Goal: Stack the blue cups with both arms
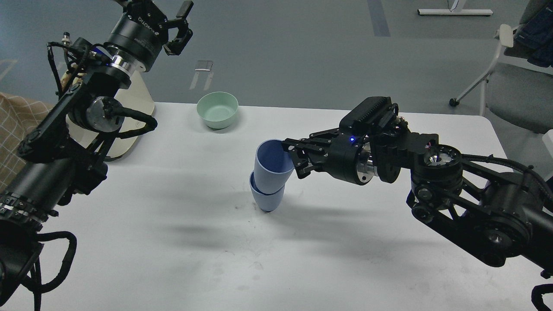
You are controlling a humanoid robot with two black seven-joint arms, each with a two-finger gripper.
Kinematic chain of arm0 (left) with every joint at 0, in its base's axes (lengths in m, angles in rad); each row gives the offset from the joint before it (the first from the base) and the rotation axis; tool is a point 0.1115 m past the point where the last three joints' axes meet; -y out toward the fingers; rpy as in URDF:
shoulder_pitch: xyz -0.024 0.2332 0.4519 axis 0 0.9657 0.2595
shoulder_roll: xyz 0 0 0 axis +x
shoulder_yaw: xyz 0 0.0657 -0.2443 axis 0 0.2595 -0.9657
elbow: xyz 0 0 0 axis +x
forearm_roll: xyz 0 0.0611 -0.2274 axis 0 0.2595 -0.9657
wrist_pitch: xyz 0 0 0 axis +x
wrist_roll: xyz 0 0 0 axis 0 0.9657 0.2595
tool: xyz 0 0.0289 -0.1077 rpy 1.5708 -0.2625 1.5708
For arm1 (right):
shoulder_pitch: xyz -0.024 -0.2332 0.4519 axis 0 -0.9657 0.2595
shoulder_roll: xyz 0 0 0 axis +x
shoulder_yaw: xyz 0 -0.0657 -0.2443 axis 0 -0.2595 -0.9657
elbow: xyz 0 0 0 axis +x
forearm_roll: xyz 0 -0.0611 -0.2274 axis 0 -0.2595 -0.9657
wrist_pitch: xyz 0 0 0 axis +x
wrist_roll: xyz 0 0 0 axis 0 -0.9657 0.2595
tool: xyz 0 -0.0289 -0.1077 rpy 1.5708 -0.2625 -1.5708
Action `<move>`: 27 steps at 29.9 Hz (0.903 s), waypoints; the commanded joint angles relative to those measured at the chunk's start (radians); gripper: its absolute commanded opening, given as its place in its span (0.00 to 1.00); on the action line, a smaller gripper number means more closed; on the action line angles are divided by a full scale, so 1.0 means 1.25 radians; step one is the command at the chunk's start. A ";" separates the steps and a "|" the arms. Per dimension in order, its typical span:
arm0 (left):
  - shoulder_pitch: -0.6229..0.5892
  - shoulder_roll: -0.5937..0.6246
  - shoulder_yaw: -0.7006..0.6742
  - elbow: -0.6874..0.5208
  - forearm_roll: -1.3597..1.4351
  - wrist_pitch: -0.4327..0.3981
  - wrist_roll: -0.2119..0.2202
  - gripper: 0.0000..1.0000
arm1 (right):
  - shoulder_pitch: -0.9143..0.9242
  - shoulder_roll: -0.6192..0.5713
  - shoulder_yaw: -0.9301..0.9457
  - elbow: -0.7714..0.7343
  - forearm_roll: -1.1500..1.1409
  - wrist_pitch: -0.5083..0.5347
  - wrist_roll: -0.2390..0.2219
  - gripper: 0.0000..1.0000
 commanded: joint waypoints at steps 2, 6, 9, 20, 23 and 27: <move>0.000 0.000 -0.001 0.000 0.000 0.000 0.000 0.96 | 0.002 0.006 -0.001 -0.006 -0.004 0.000 0.000 0.00; 0.000 0.000 -0.001 0.000 0.000 0.000 -0.001 0.97 | 0.002 0.005 -0.001 -0.006 -0.004 0.000 0.000 0.00; 0.000 0.000 -0.001 0.000 0.000 0.000 -0.001 0.97 | 0.001 0.005 -0.002 -0.006 -0.004 0.000 0.000 0.04; 0.000 -0.001 0.001 0.001 0.000 -0.002 -0.001 0.97 | 0.000 0.005 0.002 -0.007 0.002 0.000 -0.001 0.28; 0.002 -0.002 0.002 0.001 0.000 -0.003 -0.001 0.96 | 0.002 0.008 0.023 -0.001 0.010 0.000 0.003 0.34; 0.005 -0.002 0.002 0.001 0.000 -0.003 -0.001 0.97 | 0.001 0.008 0.084 0.002 0.013 0.000 0.006 0.52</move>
